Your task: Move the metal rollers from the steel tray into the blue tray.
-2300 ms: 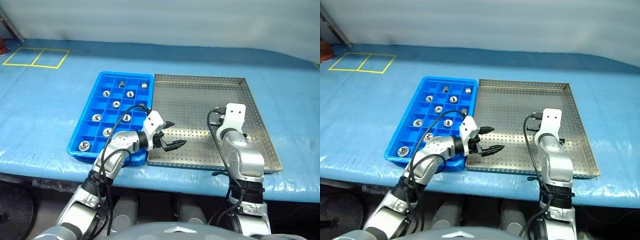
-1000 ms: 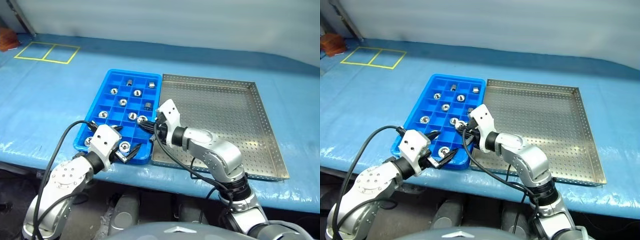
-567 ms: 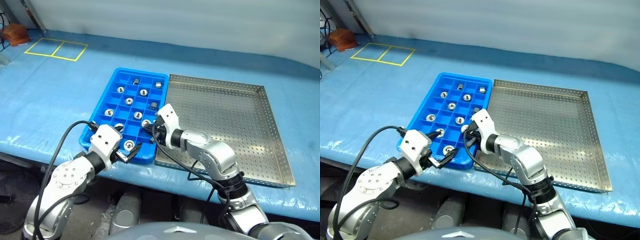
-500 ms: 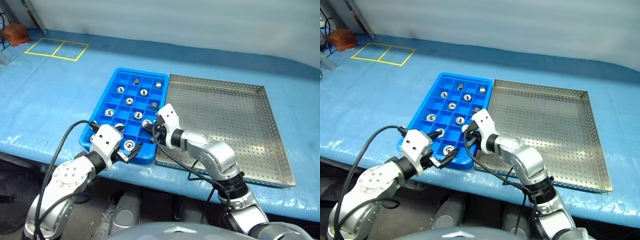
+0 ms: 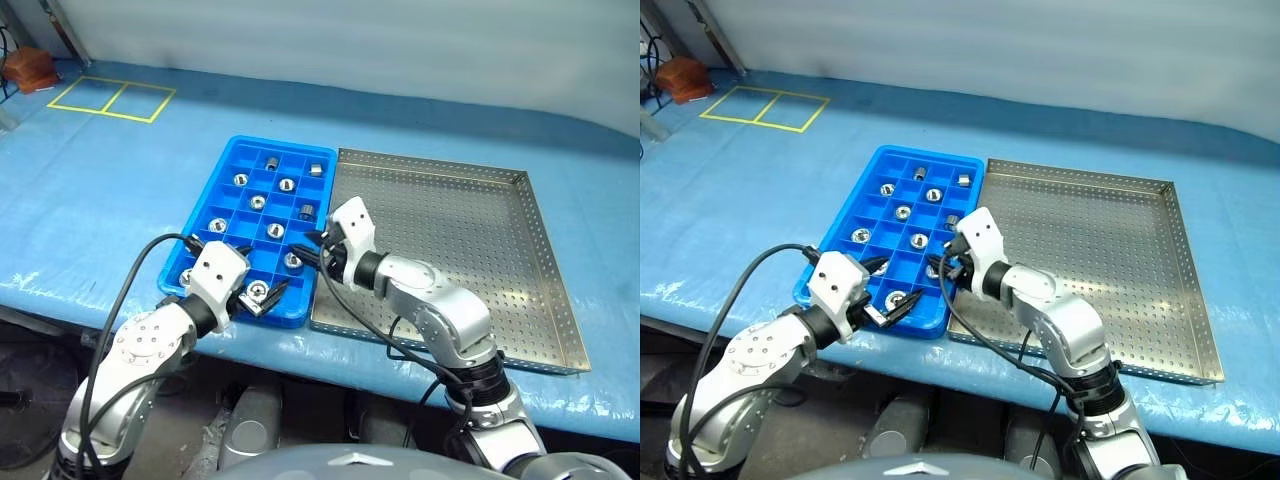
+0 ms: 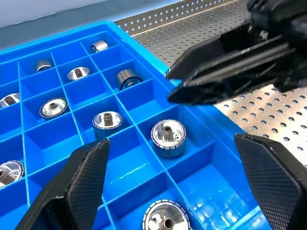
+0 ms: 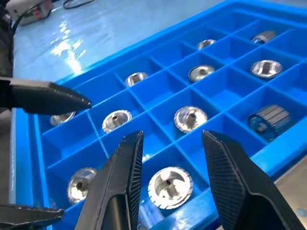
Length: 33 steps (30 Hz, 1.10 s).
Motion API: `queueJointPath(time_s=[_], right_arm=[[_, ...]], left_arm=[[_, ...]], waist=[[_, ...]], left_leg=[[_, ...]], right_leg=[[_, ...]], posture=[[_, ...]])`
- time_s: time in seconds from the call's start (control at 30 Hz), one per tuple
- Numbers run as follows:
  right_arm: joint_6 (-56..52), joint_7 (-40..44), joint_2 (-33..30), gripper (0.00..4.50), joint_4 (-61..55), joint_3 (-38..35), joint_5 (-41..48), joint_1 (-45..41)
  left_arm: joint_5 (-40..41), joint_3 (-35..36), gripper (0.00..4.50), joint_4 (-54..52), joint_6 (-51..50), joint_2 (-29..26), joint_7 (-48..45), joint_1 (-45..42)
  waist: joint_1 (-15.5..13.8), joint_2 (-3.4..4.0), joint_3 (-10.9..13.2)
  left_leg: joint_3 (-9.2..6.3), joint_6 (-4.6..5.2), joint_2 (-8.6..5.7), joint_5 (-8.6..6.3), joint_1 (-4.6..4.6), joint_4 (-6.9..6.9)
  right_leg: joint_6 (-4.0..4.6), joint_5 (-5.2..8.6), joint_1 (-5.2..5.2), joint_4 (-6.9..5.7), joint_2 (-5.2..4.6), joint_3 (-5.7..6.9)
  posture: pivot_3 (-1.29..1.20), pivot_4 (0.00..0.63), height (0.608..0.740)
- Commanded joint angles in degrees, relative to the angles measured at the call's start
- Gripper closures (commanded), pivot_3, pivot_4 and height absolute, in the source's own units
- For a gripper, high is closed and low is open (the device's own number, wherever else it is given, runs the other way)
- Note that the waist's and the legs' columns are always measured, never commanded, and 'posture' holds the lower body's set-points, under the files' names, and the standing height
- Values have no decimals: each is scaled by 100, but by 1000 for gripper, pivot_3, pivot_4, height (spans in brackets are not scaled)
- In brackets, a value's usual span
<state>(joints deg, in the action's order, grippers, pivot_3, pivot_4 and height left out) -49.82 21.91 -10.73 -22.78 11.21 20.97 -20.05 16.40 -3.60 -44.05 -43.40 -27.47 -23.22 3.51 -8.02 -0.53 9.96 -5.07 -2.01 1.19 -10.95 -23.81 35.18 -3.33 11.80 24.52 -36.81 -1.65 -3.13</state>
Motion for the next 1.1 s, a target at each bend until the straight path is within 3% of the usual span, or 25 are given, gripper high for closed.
queueJointPath(time_s=[0.03, 0.33, 0.53, 0.8, 1.1], right_arm=[[174, -77, -68, 2432, -188, -246, -13, -65], [768, -136, -839, 2432, 634, -817, -537, -104], [1183, 552, -1389, 2432, 617, -961, -414, 241], [1526, 972, -1567, 27, 248, -1098, -207, 710], [1538, 945, -1642, 27, 265, -1097, -284, 745]], left_arm=[[-53, -82, 0, 70, 225, 79, 38, -130], [-346, -122, 0, 1724, 920, 508, 188, -1265], [-411, -568, 0, 2473, 1248, 613, -270, -1736], [-247, -575, 0, 2323, 1346, 565, -784, -1670], [-124, -492, 0, 2303, 1175, 692, -726, -1707]], waist=[[11, 0, 0], [27, -3, 1], [119, -6, 3], [310, -7, 4], [327, -8, 5]], left_leg=[[0, 0, 0, 0, 0, 0], [4, -1, -2, 1, 0, 9], [6, 4, -2, -2, -8, 2], [7, 10, 0, -6, -2, 11], [7, 10, 0, -6, -2, 36]], right_leg=[[0, 0, 0, 0, 0, 0], [-2, -1, -5, 0, 1, -1], [-5, -4, -2, 9, 1, -5], [-3, -3, -5, 0, 4, -8], [-8, -7, -16, -3, 4, -10]], posture=[[343, 150, 740], [316, 150, 740], [278, 150, 740], [256, 150, 740], [256, 150, 740]])
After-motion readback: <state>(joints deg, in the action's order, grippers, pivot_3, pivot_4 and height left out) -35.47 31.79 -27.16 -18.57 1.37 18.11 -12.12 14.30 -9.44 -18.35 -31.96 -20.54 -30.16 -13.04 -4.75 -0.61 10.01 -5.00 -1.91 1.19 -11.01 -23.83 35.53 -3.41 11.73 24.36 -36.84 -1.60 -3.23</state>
